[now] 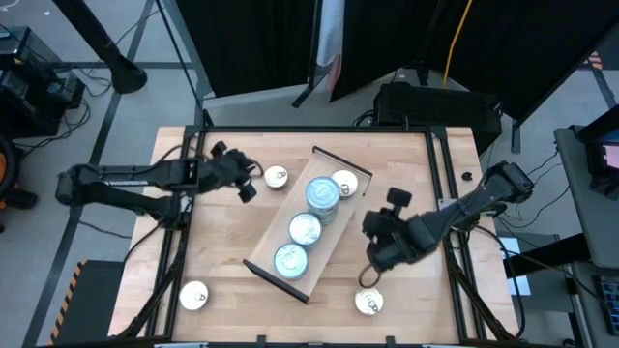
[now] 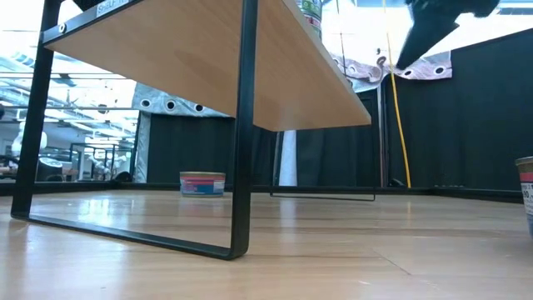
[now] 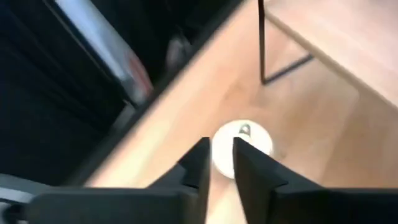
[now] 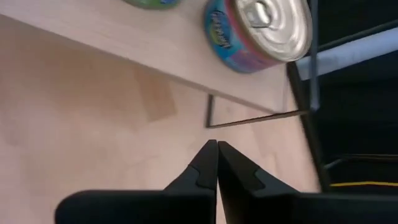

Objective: Stack canned seafood by type on shelf
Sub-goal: Stack the blue-pink tuna can on top of the other blue-pink tuna can on the shelf

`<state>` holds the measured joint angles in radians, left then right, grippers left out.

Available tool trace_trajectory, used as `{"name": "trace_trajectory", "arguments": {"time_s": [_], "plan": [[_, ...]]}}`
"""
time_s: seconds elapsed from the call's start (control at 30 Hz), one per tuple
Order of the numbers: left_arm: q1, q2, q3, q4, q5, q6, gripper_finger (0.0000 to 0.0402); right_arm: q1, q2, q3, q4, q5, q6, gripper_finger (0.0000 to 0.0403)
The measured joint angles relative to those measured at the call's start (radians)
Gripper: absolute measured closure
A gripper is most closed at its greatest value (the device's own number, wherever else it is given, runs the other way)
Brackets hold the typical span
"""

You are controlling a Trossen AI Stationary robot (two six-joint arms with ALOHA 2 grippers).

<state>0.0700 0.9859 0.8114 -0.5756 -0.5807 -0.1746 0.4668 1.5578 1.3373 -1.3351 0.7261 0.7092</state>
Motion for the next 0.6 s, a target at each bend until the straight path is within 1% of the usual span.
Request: {"name": "trace_trajectory", "arguments": {"time_s": [0.1,0.13,0.2,0.27,0.33,0.37,0.43,0.6], "plan": [[0.137,-0.001,-0.056,0.107,0.246,0.054,0.038,0.063,0.0,0.0,0.0,0.001,0.104,0.0402],[0.18,-0.001,-0.075,0.145,0.327,0.08,0.039,0.082,0.0,0.0,0.0,0.005,0.135,0.0402],[0.262,0.009,-0.105,0.21,0.459,0.118,0.0394,0.114,0.0,0.0,0.0,0.021,0.192,0.0402],[0.338,0.036,-0.117,0.218,0.562,0.13,0.0396,0.139,0.0,0.0,0.002,0.046,0.241,0.0402],[0.394,0.075,-0.129,0.226,0.657,0.132,0.0398,0.159,0.0,0.0,0.002,0.095,0.276,0.0402],[0.415,0.098,-0.135,0.237,0.692,0.134,0.0399,0.166,0.0,0.0,0.002,0.126,0.28,0.0402],[0.448,0.148,-0.147,0.257,0.719,0.14,0.0399,0.172,0.0,0.0,0.004,0.163,0.273,0.0402],[0.476,0.281,-0.158,0.259,0.73,0.154,0.04,0.172,0.0,0.0,0.006,0.165,0.274,0.0402]]}}
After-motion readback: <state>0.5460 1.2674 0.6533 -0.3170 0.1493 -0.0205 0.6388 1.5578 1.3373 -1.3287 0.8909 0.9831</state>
